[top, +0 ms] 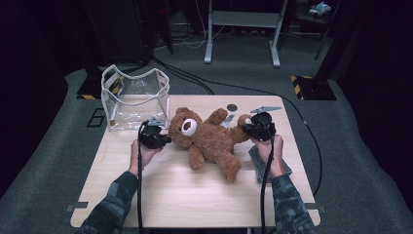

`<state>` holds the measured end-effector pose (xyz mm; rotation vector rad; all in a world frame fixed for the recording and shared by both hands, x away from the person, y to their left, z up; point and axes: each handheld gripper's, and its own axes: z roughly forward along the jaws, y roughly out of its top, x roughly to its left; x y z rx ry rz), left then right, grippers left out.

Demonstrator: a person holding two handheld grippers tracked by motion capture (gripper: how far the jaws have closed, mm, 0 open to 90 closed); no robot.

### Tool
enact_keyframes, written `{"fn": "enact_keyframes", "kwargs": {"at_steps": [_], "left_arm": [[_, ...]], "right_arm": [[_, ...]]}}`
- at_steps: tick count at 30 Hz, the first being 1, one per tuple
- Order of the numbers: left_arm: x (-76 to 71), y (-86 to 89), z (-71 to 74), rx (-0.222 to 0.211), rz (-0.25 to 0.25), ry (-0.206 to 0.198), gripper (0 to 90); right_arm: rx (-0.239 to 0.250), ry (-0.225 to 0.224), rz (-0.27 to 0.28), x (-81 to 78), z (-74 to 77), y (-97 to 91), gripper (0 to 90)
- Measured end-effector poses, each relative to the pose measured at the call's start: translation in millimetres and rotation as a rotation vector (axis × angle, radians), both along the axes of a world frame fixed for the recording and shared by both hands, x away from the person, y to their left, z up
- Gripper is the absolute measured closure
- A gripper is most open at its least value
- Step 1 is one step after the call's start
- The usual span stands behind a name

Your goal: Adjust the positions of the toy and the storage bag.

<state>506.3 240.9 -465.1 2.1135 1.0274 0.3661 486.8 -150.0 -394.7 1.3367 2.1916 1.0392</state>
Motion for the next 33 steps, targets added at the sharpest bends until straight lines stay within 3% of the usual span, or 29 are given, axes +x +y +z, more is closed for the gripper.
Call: {"fn": "enact_keyframes", "kwargs": {"at_steps": [2,6,12,14,16,20,22,24,33], "left_arm": [[3.1,-1.0,-1.2,0.011,-0.006,0.019,81.0],[11.0,-0.9,-2.3,-0.015,0.002,0.036,80.9],[19.8,-4.2,-12.0,0.002,0.028,0.064,79.3],[21.2,-2.7,-17.3,-0.016,0.048,0.081,75.9],[19.6,-0.2,-19.9,-0.031,0.064,0.082,63.8],[7.5,4.4,-16.7,-0.045,0.083,0.069,40.1],[-1.5,4.8,-14.2,-0.059,0.098,0.042,31.7],[-11.3,4.5,-12.0,-0.059,0.091,0.027,27.7],[-49.2,-17.6,-11.8,-0.086,0.027,-0.009,16.1]], "right_arm": [[0.000,0.002,0.005,-5.7,-0.6,-1.3,83.9],[-0.002,-0.001,0.019,-14.7,-1.6,-3.5,83.9],[0.012,0.050,-0.009,-15.9,-17.1,-4.4,83.8],[0.010,0.062,-0.010,-12.3,-27.0,-3.5,83.7],[-0.001,0.055,-0.008,-9.3,-33.2,-3.9,83.5],[0.031,0.061,-0.018,-7.1,-36.6,-3.3,82.8],[0.005,0.047,-0.005,-6.4,-37.3,-2.3,82.7],[0.015,0.059,-0.029,-6.5,-37.0,0.4,82.5],[-0.001,0.054,-0.028,-1.8,-41.1,0.5,81.4]]}}
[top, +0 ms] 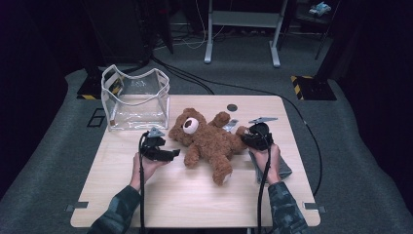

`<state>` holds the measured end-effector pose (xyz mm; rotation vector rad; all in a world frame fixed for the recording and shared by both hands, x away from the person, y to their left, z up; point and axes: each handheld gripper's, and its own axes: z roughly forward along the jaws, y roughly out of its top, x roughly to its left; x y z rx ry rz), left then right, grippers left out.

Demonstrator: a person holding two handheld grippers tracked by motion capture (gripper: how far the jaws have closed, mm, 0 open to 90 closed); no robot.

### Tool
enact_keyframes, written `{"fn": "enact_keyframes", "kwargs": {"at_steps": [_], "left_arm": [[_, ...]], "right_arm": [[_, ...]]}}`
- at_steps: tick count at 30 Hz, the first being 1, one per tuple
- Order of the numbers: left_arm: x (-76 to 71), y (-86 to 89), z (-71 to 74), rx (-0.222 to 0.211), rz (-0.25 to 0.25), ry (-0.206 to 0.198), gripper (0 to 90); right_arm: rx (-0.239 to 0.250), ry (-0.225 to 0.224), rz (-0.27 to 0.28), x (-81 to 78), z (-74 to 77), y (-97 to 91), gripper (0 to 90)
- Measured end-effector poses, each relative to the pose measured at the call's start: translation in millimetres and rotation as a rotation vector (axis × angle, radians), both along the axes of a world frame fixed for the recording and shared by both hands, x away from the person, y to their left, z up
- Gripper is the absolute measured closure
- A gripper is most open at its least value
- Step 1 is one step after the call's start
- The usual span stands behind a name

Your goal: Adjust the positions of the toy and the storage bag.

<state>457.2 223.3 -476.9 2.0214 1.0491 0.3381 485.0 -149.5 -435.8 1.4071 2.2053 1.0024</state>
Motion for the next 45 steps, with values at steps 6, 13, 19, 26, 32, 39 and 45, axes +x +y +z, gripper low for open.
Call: {"fn": "enact_keyframes", "kwargs": {"at_steps": [6,13,19,26,32,39,45], "left_arm": [[-22.7,-21.7,-0.6,-0.007,-0.066,-0.007,15.2],[-28.1,-44.4,-4.3,0.018,-0.093,-0.036,15.9],[-20.4,-51.1,-9.9,0.030,-0.114,-0.051,43.1],[-17.1,-49.9,-13.3,0.045,-0.143,-0.053,74.1],[-14.9,-39.1,-8.1,0.041,-0.140,-0.070,78.9],[-7.6,-23.0,3.1,0.013,-0.114,-0.068,79.4],[-3.1,-17.7,10.0,0.020,-0.111,-0.084,79.3]], "right_arm": [[-0.014,0.002,-0.001,2.8,-0.9,0.5,80.5],[-0.020,0.006,-0.010,5.1,-2.4,1.1,79.6],[-0.023,0.008,0.000,5.2,-2.1,1.2,79.4],[-0.029,-0.019,0.025,2.6,-0.3,0.3,81.9],[-0.023,-0.051,0.038,-3.6,6.3,-3.0,83.4],[-0.006,-0.062,0.054,-14.1,16.8,-2.4,83.8],[0.017,-0.051,0.058,-24.0,19.0,-5.1,83.8]]}}
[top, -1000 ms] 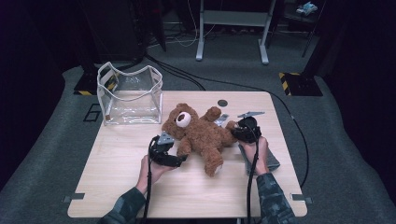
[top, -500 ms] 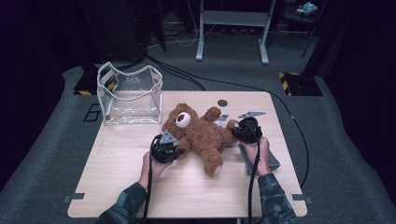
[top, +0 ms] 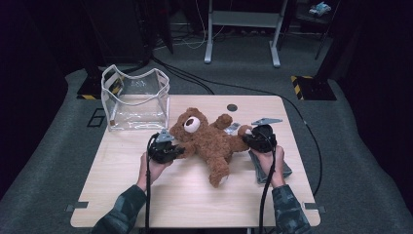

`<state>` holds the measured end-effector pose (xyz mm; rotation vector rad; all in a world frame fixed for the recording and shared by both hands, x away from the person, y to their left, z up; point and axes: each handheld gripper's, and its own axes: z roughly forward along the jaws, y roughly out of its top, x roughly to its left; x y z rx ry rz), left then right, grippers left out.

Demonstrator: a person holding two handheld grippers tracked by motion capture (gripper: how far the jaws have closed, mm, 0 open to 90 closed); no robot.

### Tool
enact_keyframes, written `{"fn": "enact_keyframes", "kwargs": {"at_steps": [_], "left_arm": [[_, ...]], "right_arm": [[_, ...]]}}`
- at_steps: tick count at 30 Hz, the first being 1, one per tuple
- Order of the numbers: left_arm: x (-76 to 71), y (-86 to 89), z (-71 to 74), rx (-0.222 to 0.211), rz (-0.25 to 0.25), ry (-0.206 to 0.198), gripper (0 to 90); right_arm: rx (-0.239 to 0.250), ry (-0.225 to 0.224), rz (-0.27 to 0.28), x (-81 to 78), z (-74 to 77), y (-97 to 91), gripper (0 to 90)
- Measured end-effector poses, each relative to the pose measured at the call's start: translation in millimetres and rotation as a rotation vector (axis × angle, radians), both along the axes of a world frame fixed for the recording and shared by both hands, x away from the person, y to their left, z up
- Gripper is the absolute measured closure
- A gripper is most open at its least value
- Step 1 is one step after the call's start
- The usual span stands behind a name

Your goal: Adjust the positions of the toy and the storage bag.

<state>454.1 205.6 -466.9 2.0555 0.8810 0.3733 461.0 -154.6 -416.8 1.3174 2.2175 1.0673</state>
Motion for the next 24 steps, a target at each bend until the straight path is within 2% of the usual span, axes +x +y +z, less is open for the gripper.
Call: {"fn": "enact_keyframes", "kwargs": {"at_steps": [9,15,16,20,22,24], "left_arm": [[6.9,9.3,5.3,0.019,0.015,0.003,79.3],[13.9,16.2,6.1,0.019,0.024,0.008,79.2],[15.4,17.2,6.4,0.025,0.022,0.018,79.1],[18.3,15.5,2.6,0.003,0.024,0.040,77.7],[18.5,14.1,1.2,-0.001,0.024,0.043,74.2],[18.1,14.3,0.9,-0.005,0.029,0.050,64.4]], "right_arm": [[0.031,0.009,0.026,-22.2,-4.7,2.5,83.7],[0.059,0.031,0.048,-37.2,-16.1,5.5,83.7],[0.065,0.031,0.054,-39.0,-18.2,5.7,83.6],[0.059,0.061,0.070,-45.9,-28.3,10.0,83.1],[0.068,0.069,0.066,-45.1,-30.6,9.3,79.9],[0.059,0.066,0.062,-41.3,-28.5,6.3,68.3]]}}
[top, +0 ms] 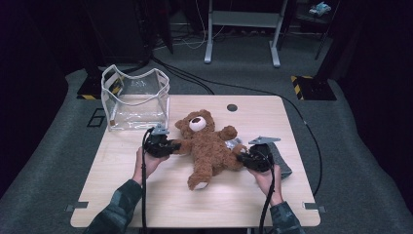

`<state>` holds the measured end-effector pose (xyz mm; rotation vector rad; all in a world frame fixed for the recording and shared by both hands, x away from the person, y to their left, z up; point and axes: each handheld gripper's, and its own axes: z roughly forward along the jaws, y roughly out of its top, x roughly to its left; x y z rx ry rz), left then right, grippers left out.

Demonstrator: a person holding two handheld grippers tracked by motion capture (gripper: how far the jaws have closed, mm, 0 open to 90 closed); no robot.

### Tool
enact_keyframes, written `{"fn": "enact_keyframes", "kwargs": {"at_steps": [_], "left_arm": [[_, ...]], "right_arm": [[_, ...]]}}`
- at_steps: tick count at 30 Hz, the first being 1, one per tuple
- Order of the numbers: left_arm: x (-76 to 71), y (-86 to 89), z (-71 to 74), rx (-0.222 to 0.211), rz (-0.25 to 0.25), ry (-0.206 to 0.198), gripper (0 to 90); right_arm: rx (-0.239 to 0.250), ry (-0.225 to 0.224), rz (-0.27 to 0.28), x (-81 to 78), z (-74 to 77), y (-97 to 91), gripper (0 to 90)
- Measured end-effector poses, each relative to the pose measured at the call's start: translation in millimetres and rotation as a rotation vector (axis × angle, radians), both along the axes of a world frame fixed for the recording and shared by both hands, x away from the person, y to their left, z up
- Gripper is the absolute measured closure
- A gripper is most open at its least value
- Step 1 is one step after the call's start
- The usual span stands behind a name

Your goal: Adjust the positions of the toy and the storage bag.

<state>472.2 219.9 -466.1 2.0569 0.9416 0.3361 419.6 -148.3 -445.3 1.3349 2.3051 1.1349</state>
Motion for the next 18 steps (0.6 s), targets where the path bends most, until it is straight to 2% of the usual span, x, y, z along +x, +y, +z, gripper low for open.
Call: {"fn": "enact_keyframes", "kwargs": {"at_steps": [2,5,7,8,9,14,15,18], "left_arm": [[-0.1,0.4,-1.4,0.004,0.015,0.003,53.9],[-0.5,1.2,-4.6,-0.001,0.027,0.020,43.1],[-0.8,0.3,-6.2,0.007,0.022,0.031,39.5],[-1.8,-1.7,-7.4,-0.001,0.032,0.028,38.1],[-1.7,-1.3,-7.4,0.013,0.018,0.033,37.5],[-1.6,-2.8,-9.5,0.011,0.038,0.047,32.5],[-2.0,-2.9,-10.2,-0.003,0.045,0.053,31.8],[-3.1,-1.2,-10.7,0.015,0.032,0.065,30.6]], "right_arm": [[0.002,0.001,0.012,3.0,4.5,-3.0,56.9],[0.001,-0.007,-0.001,11.8,13.7,-9.6,38.4],[0.002,-0.006,-0.009,18.6,17.8,-12.1,31.7],[-0.009,-0.009,-0.013,22.7,19.7,-12.5,27.5],[-0.023,-0.003,-0.017,27.6,21.2,-12.0,24.5],[-0.051,0.011,0.002,53.5,20.5,-0.3,14.8],[-0.048,0.014,0.014,57.3,20.2,1.8,14.8],[-0.051,0.019,0.029,69.4,21.6,12.4,13.2]]}}
